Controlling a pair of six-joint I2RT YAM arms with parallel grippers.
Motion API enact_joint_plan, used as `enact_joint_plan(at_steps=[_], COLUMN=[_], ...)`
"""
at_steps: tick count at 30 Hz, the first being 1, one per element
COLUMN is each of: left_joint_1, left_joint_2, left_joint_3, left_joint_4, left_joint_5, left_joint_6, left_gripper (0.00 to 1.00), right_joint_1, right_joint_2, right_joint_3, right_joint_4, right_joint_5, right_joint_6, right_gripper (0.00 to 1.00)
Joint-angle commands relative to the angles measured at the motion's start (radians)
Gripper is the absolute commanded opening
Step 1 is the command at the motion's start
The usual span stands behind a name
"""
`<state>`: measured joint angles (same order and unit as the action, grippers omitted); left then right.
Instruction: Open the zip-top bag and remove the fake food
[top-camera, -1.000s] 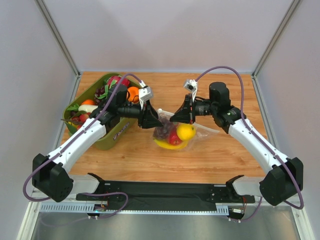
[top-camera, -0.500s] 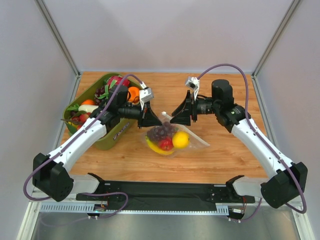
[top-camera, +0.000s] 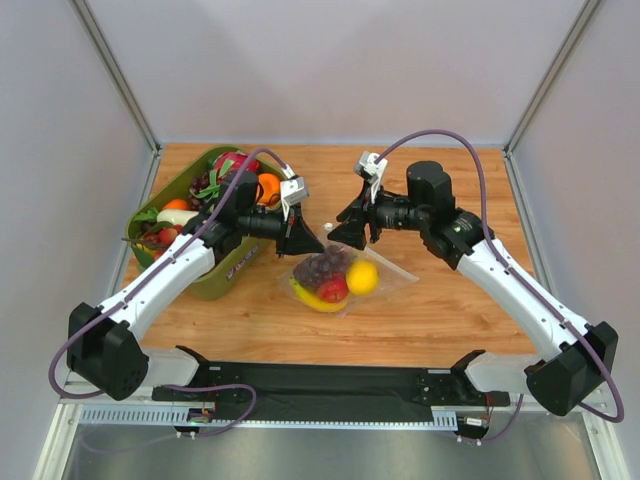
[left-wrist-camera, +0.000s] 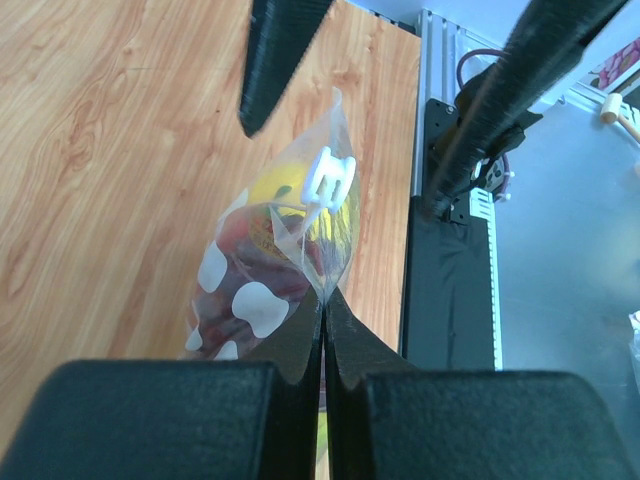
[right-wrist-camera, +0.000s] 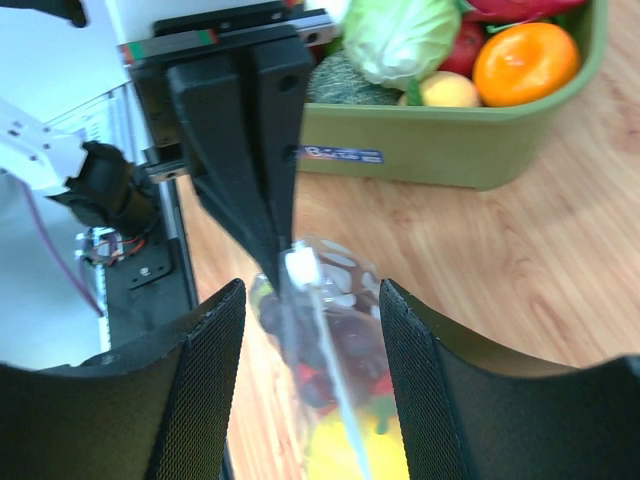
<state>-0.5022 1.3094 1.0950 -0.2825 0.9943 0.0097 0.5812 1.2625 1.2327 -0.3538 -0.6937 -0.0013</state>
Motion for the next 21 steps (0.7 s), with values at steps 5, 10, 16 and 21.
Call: enact_joint_plan(at_steps=[5, 10, 16, 21], left_joint_1=[-0.009, -0.012, -0.019, -0.022], left_joint_2=[-0.002, 0.004, 0.010, 0.011], left_joint_3=[0.062, 0.066, 0.072, 0.074], left_joint_4=[0.005, -0.003, -0.014, -0.020], left_joint_5=[0.056, 0.056, 0.056, 0.052], left_joint_6=[0.041, 0.045, 0.052, 0.056], left_gripper=[0.00, 0.00, 0.00, 0.00], right_joint_1=[-0.001, 0.002, 0.011, 0.014], right_joint_2=[0.006, 0.018, 0.026, 0.037], right_joint_3=[0.014, 0.022, 0.027, 0.051], right_joint_4=[0.064, 0.072, 0.059, 0.020], right_joint_5=[0.059, 0.017, -0.020, -0.044], right_joint_6=[-0.040, -0.039, -0.045, -0.065], right_gripper=[0.52, 0.42, 0.31, 0.17])
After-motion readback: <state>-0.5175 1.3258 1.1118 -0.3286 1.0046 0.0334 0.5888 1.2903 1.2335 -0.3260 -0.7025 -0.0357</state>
